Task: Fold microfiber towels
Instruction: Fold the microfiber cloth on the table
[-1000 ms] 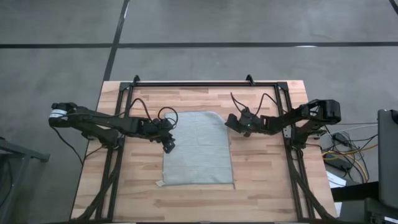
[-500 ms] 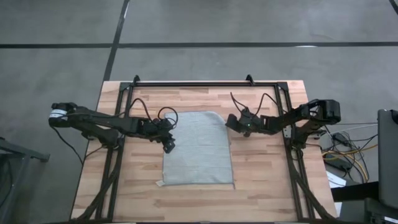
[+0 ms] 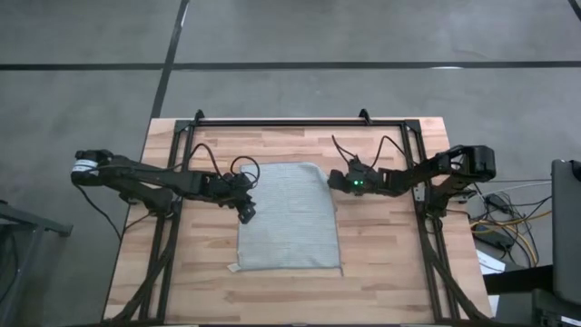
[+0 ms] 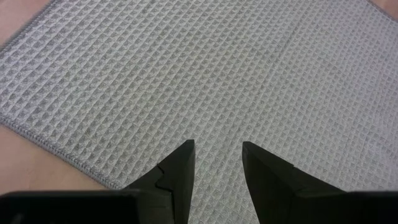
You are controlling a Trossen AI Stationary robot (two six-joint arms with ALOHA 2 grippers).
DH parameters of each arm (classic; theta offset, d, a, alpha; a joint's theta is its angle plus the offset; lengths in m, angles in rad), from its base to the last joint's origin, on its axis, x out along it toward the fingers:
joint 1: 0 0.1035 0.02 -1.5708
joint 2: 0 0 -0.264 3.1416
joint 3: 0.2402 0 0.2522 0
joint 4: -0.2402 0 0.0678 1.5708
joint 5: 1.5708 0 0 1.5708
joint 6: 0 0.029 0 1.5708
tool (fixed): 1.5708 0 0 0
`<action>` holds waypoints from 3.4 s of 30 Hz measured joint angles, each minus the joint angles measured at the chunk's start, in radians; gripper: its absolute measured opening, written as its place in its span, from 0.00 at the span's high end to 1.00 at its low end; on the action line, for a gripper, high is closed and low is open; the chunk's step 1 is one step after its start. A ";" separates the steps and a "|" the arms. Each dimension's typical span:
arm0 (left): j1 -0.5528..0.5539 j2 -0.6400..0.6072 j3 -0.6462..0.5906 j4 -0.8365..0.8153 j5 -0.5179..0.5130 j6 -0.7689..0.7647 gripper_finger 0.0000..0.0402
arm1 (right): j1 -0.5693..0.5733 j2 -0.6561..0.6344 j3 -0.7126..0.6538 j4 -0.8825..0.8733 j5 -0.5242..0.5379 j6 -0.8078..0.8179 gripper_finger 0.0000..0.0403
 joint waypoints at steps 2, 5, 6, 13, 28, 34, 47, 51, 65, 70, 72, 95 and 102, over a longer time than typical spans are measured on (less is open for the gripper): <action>0.000 0.000 0.000 0.000 0.000 0.000 0.66 | -0.003 0.000 0.007 -0.001 0.010 -0.031 0.98; 0.000 0.000 0.000 0.000 0.000 0.000 0.66 | 0.000 0.000 0.018 -0.002 0.008 -0.063 0.98; 0.000 0.000 0.000 0.000 0.000 0.000 0.66 | 0.000 0.000 0.022 -0.002 0.006 -0.069 0.98; 0.000 0.000 0.000 0.000 0.000 0.000 0.66 | 0.005 -0.001 0.030 -0.005 0.003 -0.073 0.98; 0.000 0.000 0.000 0.000 0.000 0.000 0.66 | 0.062 -0.006 0.102 -0.080 0.028 -0.229 0.98; 0.000 0.000 0.000 0.001 0.000 0.000 0.66 | 0.089 -0.039 0.215 -0.344 0.073 -0.319 0.98; 0.000 0.000 0.000 -0.001 0.000 0.000 0.66 | 0.142 -0.064 0.396 -0.681 0.218 -0.377 0.98; 0.000 0.000 0.000 0.000 0.000 0.000 0.66 | 0.147 -0.064 0.401 -0.680 0.213 -0.376 0.98; 0.000 0.000 0.000 0.000 0.000 0.000 0.66 | 0.202 -0.064 0.423 -0.678 0.203 -0.377 0.98; 0.000 0.000 0.000 0.000 0.000 0.000 0.66 | 0.231 -0.064 0.423 -0.674 0.199 -0.379 0.98; 0.000 0.000 0.000 0.000 0.000 0.000 0.66 | 0.242 -0.064 0.423 -0.673 0.198 -0.379 0.98; 0.000 0.000 0.000 0.000 0.000 0.000 0.66 | 0.208 -0.065 0.406 -0.748 0.237 -0.337 0.98; 0.000 0.000 0.000 0.000 0.000 0.000 0.66 | 0.147 -0.065 0.405 -0.814 0.238 -0.315 0.98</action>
